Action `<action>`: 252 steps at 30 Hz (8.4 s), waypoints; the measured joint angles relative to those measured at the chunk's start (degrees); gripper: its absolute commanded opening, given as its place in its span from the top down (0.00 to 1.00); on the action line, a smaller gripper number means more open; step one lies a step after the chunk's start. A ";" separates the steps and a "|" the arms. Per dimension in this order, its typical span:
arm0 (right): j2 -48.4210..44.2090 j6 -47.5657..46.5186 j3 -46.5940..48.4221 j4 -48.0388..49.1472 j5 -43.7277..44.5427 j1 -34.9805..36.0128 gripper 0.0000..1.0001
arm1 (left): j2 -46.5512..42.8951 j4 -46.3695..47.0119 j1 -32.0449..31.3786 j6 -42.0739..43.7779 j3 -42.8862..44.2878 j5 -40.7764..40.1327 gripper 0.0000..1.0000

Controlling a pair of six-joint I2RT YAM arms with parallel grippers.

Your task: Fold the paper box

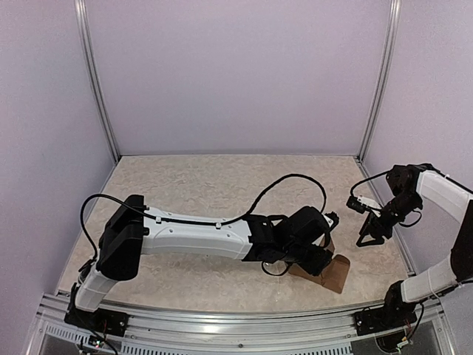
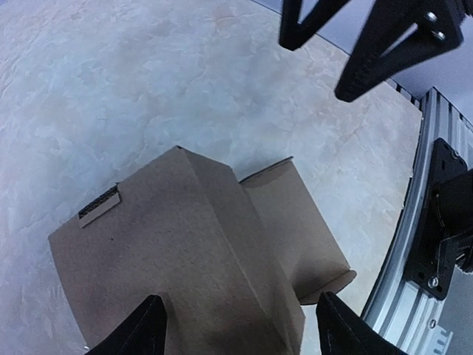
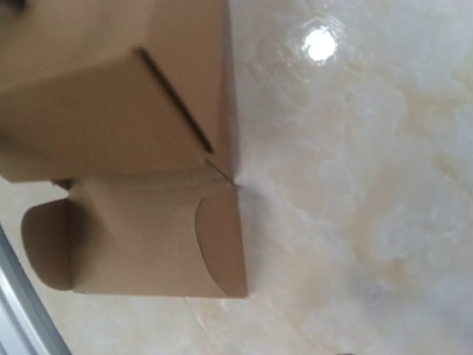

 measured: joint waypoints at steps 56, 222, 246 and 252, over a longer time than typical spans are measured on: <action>7.39 15.43 -6.23 42.12 23.02 53.53 0.42 | -41.59 17.11 5.57 -23.98 -61.61 -11.74 0.32; 19.63 28.22 7.91 23.04 -1.31 31.67 0.50 | -9.22 22.91 -1.99 0.96 -34.03 -0.42 0.96; 17.90 29.22 5.05 25.55 -1.84 31.65 0.48 | -7.93 16.52 -2.91 2.03 -29.92 -4.11 0.99; 17.90 29.64 4.98 25.70 -2.21 31.65 0.48 | -7.32 12.15 -3.30 2.97 -26.77 -4.79 1.00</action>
